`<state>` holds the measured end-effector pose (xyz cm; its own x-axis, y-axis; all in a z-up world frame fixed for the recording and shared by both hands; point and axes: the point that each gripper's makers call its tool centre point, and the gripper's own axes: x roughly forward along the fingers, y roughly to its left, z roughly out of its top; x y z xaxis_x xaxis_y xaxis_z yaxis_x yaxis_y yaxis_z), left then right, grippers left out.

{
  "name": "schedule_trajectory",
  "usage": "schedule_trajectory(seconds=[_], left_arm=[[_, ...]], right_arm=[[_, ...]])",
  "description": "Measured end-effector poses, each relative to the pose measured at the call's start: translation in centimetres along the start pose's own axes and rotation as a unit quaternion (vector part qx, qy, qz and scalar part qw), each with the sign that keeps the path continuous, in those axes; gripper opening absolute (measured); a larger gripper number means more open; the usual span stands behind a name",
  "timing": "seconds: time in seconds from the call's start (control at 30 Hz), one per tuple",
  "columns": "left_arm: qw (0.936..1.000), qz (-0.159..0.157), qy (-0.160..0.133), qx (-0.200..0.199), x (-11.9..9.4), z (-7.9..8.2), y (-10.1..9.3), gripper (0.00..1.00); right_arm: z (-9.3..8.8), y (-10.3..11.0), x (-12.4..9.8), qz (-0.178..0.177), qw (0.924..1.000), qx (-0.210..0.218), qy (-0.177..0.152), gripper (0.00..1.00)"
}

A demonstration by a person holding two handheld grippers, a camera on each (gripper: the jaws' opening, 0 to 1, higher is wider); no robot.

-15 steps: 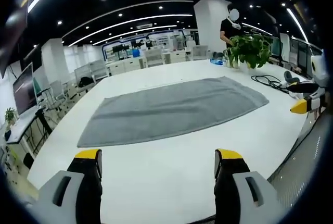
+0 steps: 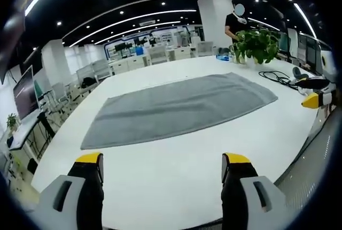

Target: Fold the towel on the table until its edges align and the towel forms a compact rectangular stack.

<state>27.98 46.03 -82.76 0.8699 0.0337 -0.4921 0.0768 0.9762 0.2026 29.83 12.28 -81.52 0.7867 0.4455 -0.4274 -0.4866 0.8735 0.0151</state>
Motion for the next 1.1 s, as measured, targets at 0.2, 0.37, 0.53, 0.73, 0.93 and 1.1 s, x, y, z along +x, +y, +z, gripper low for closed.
schedule_trajectory(seconds=[0.2, 0.37, 0.53, 0.73, 0.93, 1.1], left_arm=[[0.9999, 0.009, -0.003, -0.006, -0.2, -0.1, 0.4, 0.96], [0.9996, 0.022, -0.009, -0.015, -0.4, 0.2, 0.8, 0.98], [0.9995, 0.025, -0.01, -0.017, -0.6, 0.2, 0.7, 0.99], [0.9994, 0.029, -0.011, -0.017, -0.9, 0.3, 0.7, 0.98], [0.9994, 0.027, -0.014, -0.018, -0.9, 0.5, 0.6, 0.98], [0.9995, 0.025, -0.008, -0.016, -0.9, 0.4, 0.5, 0.98]], right_arm=[[0.2, -0.1, -0.1, -0.005, 0.9999, 0.002, -0.009, 0.94], [0.3, -0.1, 0.3, -0.002, 1.0, -0.001, -0.007, 0.95], [0.6, -0.1, 0.2, 0.001, 0.9998, 0.012, -0.015, 0.95], [0.6, -0.1, 0.1, 0.005, 0.9996, 0.023, -0.018, 0.95], [0.4, 0.0, 0.1, 0.005, 0.9996, 0.025, -0.012, 0.95], [0.2, -0.2, 0.2, 0.0, 0.9997, 0.025, -0.006, 0.95]])
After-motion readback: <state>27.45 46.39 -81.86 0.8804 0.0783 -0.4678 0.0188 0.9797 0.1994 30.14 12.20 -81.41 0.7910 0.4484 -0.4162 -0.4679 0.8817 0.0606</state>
